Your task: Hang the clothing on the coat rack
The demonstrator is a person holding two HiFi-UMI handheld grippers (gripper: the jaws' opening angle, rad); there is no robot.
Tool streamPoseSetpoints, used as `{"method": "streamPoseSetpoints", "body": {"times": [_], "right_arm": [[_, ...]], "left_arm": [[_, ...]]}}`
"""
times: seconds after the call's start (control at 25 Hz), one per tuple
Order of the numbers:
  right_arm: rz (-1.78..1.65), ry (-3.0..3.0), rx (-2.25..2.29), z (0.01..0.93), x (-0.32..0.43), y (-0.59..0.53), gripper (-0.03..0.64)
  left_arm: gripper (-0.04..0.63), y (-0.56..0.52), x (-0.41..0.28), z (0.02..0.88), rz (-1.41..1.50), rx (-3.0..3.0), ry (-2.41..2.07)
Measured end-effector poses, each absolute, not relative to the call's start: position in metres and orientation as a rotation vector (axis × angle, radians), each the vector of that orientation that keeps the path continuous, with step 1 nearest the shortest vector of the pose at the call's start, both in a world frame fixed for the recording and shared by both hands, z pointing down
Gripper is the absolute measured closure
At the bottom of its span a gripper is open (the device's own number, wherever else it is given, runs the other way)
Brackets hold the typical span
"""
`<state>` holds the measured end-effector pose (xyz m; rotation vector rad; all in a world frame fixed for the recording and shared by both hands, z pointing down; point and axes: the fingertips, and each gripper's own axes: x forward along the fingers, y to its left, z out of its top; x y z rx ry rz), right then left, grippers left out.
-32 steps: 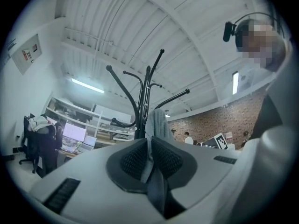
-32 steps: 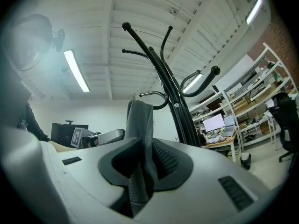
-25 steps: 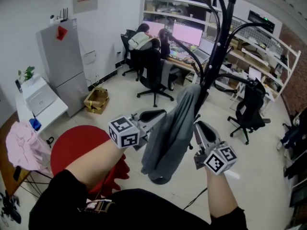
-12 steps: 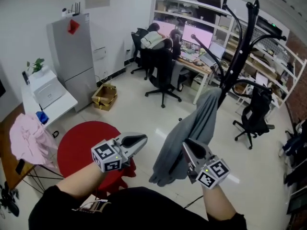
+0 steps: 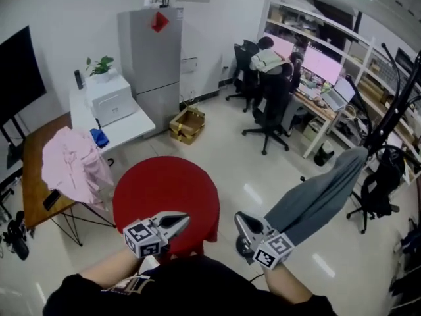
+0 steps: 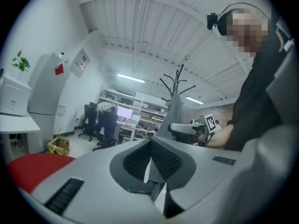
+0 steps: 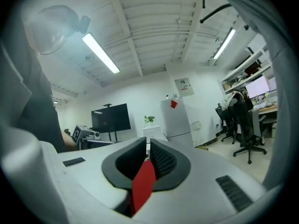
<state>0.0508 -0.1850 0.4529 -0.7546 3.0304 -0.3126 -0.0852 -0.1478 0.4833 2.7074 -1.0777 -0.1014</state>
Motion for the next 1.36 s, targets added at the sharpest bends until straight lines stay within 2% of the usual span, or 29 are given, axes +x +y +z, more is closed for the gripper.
{"method": "streamPoseSetpoints", "body": {"times": [0.04, 0.32, 0.52, 1.36], "right_arm": [[-0.347, 3.052, -0.71, 0.462, 0.033, -0.182, 0.616], [-0.613, 3.127, -0.352, 0.507, -0.065, -0.144, 0.617], [-0.59, 3.239, -0.226, 0.526, -0.102, -0.123, 0.617], [-0.505, 3.306, -0.211, 0.527, -0.089, -0.105, 0.617]], "left_arm": [[0.595, -0.143, -0.099, 0.487, -0.116, 2.69, -1.104], [0.595, -0.101, -0.167, 0.517, -0.07, 2.533, -1.27], [0.595, -0.083, -0.195, 0.529, -0.125, 2.412, -1.344], [0.595, -0.067, -0.178, 0.539, -0.136, 2.383, -1.298]]}}
